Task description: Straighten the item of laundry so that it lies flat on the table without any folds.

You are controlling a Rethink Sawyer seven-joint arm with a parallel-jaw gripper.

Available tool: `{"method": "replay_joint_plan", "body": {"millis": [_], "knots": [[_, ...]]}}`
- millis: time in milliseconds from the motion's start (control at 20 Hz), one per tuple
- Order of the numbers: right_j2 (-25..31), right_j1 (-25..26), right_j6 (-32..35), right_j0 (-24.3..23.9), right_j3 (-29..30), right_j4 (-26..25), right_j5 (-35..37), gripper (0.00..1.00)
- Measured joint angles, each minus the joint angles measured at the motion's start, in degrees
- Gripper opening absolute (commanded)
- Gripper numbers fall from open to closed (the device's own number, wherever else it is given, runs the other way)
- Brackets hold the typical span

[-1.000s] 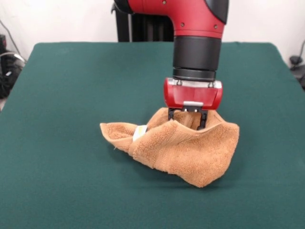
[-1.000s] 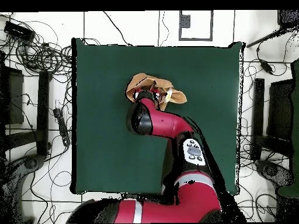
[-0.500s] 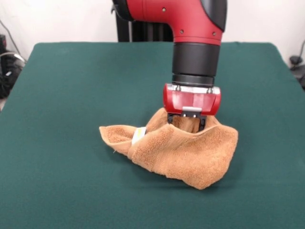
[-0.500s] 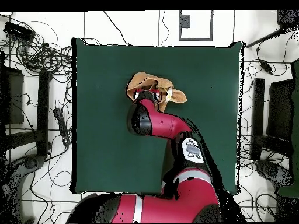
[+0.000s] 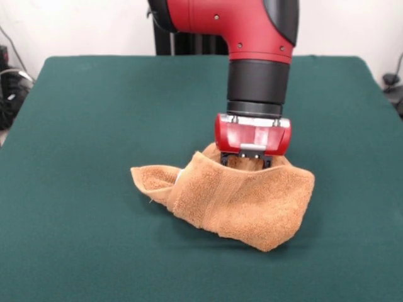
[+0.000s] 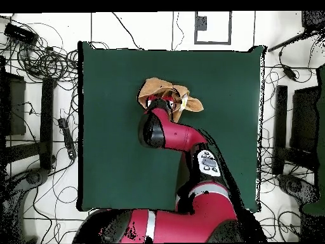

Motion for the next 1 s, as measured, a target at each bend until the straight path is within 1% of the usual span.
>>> {"method": "replay_joint_plan", "body": {"millis": [500, 1000], "knots": [[0.0, 0.4, 0.0, -0.1, -0.6, 0.0, -3.2, 1.00], [0.0, 2.2, 0.0, -0.3, -1.6, 0.0, -7.0, 1.00]]}}
